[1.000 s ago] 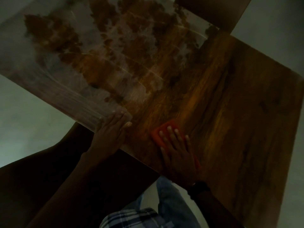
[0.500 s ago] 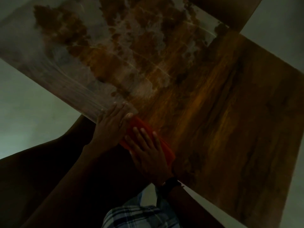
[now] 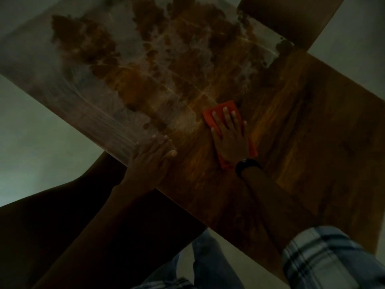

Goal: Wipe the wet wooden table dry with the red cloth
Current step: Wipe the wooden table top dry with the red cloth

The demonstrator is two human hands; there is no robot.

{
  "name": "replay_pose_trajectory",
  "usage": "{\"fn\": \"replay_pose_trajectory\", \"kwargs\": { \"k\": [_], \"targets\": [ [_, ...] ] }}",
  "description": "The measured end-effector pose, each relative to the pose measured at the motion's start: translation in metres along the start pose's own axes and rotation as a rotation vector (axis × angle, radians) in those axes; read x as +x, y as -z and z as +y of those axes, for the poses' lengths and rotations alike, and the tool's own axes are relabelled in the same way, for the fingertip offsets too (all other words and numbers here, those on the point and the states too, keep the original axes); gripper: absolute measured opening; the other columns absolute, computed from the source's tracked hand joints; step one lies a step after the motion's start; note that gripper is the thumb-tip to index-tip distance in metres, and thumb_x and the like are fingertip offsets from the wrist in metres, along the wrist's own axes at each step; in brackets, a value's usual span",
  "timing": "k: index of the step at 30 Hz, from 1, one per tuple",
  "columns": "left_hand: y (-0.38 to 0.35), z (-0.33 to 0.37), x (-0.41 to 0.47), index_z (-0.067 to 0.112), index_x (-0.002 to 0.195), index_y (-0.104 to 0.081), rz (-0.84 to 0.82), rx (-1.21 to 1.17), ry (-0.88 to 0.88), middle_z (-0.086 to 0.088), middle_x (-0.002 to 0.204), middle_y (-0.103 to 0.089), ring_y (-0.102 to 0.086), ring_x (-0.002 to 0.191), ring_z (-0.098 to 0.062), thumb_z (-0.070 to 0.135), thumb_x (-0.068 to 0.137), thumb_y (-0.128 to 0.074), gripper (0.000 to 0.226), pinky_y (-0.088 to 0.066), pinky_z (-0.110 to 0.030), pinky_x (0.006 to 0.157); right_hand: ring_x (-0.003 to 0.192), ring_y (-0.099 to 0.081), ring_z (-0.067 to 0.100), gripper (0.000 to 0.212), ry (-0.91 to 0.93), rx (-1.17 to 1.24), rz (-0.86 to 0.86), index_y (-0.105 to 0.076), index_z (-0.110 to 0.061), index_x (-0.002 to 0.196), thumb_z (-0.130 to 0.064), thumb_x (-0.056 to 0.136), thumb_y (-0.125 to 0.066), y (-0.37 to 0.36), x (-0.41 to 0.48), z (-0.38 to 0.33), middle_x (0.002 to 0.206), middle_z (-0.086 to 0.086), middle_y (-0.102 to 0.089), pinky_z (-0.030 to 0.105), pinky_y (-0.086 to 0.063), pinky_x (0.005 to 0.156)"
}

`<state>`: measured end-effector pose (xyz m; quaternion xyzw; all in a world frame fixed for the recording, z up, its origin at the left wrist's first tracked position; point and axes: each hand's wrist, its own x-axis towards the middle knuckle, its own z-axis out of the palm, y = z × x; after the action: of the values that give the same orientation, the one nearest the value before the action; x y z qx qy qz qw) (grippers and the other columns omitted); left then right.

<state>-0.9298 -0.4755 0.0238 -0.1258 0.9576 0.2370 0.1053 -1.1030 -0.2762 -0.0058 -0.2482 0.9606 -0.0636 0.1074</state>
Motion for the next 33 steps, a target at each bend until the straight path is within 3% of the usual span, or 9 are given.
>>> {"fn": "replay_pose_trajectory", "kwargs": {
  "k": [3, 8, 10, 13, 24, 29, 31, 33],
  "targets": [
    [0.006, 0.003, 0.005, 0.032, 0.149, -0.026, 0.015, -0.003, 0.009, 0.014, 0.158, -0.016, -0.002, 0.147, -0.009, 0.065, 0.085, 0.002, 0.077, -0.003, -0.049, 0.118, 0.152, -0.007, 0.024, 0.057, 0.02, 0.014, 0.054, -0.02, -0.036, 0.155, -0.052, 0.101, -0.017, -0.007, 0.001, -0.011, 0.165, 0.002, -0.012, 0.057, -0.004, 0.12],
    [0.008, 0.009, 0.031, 0.033, 0.148, -0.025, 0.009, -0.007, 0.035, 0.016, 0.157, -0.017, -0.004, 0.147, -0.008, 0.064, 0.088, -0.007, 0.07, -0.004, -0.046, 0.118, 0.153, -0.001, 0.019, 0.052, 0.219, 0.047, 0.041, -0.019, -0.037, 0.155, -0.048, 0.104, -0.023, -0.023, -0.056, -0.035, 0.165, -0.002, -0.008, 0.053, -0.003, 0.121],
    [0.007, 0.008, 0.043, 0.032, 0.147, -0.029, 0.036, -0.005, 0.012, 0.012, 0.157, -0.022, -0.007, 0.147, -0.01, 0.059, 0.092, -0.013, 0.063, -0.005, -0.047, 0.118, 0.152, -0.004, 0.016, 0.051, 0.278, 0.048, 0.028, -0.022, -0.039, 0.154, -0.047, 0.104, -0.028, -0.031, -0.085, -0.038, 0.165, -0.005, -0.011, 0.052, -0.006, 0.121],
    [0.007, 0.01, 0.058, 0.028, 0.144, -0.039, 0.081, 0.018, 0.005, 0.009, 0.154, -0.03, -0.014, 0.146, -0.014, 0.061, 0.085, -0.006, 0.075, -0.008, -0.048, 0.117, 0.152, -0.01, 0.014, 0.05, 0.345, 0.014, 0.042, -0.026, -0.041, 0.152, -0.045, 0.104, -0.034, -0.03, -0.097, -0.02, 0.164, -0.007, -0.016, 0.052, -0.015, 0.12],
    [0.01, 0.024, 0.072, 0.031, 0.136, -0.05, 0.069, 0.085, 0.074, 0.011, 0.153, -0.032, -0.016, 0.146, -0.019, 0.064, 0.082, -0.008, 0.076, -0.003, -0.051, 0.115, 0.152, -0.005, 0.02, 0.051, 0.016, 0.081, 0.025, -0.021, -0.04, 0.154, -0.047, 0.104, -0.022, 0.022, 0.089, 0.048, 0.165, -0.003, -0.011, 0.052, 0.0, 0.12],
    [0.01, 0.028, 0.074, 0.03, 0.135, -0.05, 0.06, 0.111, 0.073, 0.011, 0.153, -0.033, -0.017, 0.146, -0.017, 0.06, 0.088, -0.016, 0.066, -0.003, -0.05, 0.116, 0.152, -0.001, 0.021, 0.051, -0.006, 0.101, 0.02, -0.017, -0.039, 0.155, -0.044, 0.106, -0.027, 0.022, 0.096, 0.034, 0.166, -0.002, -0.006, 0.052, 0.004, 0.119],
    [0.014, 0.029, 0.076, 0.026, 0.127, -0.059, 0.097, 0.118, 0.062, 0.007, 0.147, -0.043, -0.027, 0.142, -0.021, 0.058, 0.088, -0.02, 0.064, -0.01, -0.053, 0.114, 0.153, -0.003, 0.022, 0.051, 0.063, 0.08, 0.052, -0.018, -0.039, 0.155, -0.047, 0.105, -0.024, 0.012, 0.067, 0.021, 0.165, -0.002, -0.008, 0.052, 0.002, 0.121],
    [0.019, 0.029, 0.085, 0.016, 0.105, -0.072, 0.223, 0.149, -0.037, -0.005, 0.128, -0.062, -0.046, 0.128, -0.026, 0.049, 0.084, -0.028, 0.059, -0.029, -0.058, 0.104, 0.153, -0.003, 0.02, 0.051, 0.152, 0.045, 0.078, -0.018, -0.039, 0.155, -0.047, 0.105, -0.022, 0.001, 0.032, 0.009, 0.165, -0.002, -0.009, 0.054, -0.003, 0.121]
  ]
}}
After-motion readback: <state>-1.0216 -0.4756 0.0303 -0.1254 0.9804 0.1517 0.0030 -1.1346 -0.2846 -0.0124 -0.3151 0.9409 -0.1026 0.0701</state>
